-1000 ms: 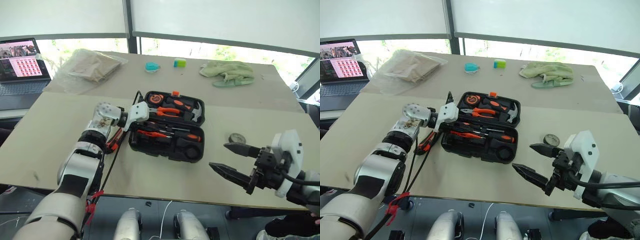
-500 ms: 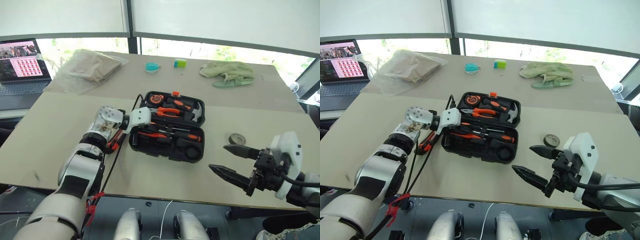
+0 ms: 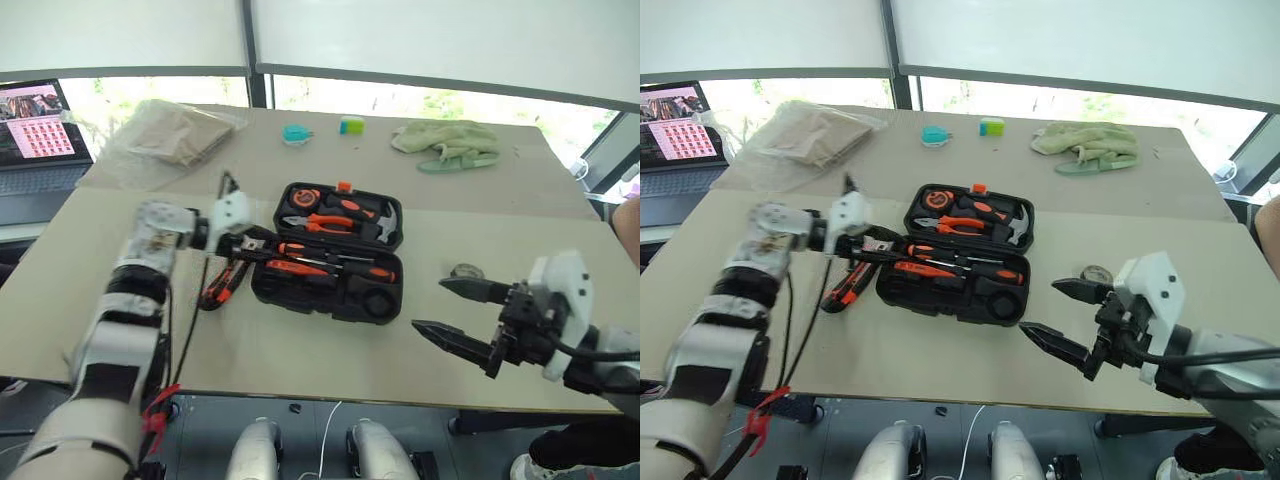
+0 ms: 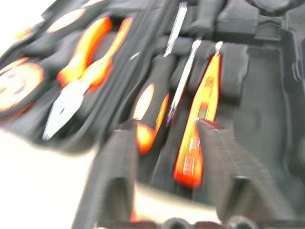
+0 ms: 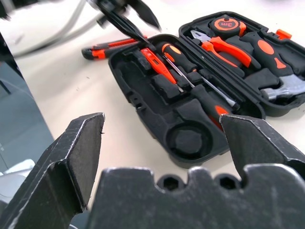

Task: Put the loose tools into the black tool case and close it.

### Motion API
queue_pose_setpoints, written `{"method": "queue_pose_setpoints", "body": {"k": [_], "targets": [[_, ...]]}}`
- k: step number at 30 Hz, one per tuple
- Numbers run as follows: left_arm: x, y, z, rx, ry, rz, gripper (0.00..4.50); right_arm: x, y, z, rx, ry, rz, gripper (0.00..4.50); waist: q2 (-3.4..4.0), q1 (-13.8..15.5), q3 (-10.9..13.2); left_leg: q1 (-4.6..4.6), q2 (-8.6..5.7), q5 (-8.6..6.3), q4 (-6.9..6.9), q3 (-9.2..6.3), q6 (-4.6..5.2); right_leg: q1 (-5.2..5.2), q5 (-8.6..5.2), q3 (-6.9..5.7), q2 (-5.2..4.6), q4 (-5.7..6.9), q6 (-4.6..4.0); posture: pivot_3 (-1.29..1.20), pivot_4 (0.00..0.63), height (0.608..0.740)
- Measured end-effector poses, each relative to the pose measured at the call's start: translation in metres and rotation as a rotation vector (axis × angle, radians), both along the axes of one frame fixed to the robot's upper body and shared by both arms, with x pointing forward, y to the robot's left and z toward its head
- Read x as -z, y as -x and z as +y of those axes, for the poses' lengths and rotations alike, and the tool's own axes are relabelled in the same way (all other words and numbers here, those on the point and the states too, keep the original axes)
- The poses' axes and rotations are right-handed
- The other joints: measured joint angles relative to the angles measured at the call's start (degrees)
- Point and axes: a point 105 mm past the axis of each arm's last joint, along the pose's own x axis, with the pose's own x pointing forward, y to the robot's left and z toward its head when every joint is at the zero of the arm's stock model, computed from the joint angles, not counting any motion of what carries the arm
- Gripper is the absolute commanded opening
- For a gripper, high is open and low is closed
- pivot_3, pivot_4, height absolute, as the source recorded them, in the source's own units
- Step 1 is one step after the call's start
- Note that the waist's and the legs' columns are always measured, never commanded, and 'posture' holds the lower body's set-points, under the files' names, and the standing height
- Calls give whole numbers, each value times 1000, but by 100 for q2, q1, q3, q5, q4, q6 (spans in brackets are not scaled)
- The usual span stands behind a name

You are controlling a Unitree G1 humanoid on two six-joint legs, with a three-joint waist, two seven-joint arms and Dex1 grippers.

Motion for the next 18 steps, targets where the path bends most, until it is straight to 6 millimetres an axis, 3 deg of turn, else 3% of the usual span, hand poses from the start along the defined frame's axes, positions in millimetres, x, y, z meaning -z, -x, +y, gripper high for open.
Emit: {"method": "queue_pose_setpoints", "body": {"k": [1, 3, 7, 11, 18], "targets": [[0, 6, 13, -42, 6, 14, 3711, 0, -3, -1, -7, 5, -1, 4500, 0, -20, 0, 0, 4, 0, 0, -1, 0, -1, 0, 3, 1, 0, 0, 0, 150, 740], [5, 37, 58, -199, -5, 85, 4460, 1, -11, 0, -58, 22, -2, 4500, 1, -97, 0, 5, 12, 0, -6, -8, 0, -3, 0, 5, 1, 0, -2, 0, 150, 740], [13, 76, 96, -377, -50, 154, 4460, 7, -19, 1, -126, 62, -5, 4500, 1, -10, 1, 9, 17, 0, -1, 5, 0, 3, -2, -8, -7, 1, -4, 0, 150, 740], [15, 92, 99, -457, -42, 180, 4460, 7, -24, 4, -179, 68, -7, 4500, 0, 176, 1, 11, 16, 4, 4, 24, 4, 4, -2, -14, -15, -3, -4, 0, 150, 740], [-15, 72, 69, -538, 4, 157, 4460, 10, -25, 9, -221, 61, -1, 4500, -1, 219, 0, 10, 6, 5, 2, 30, 4, 2, -1, -10, -6, 0, -7, 0, 150, 740]]}}
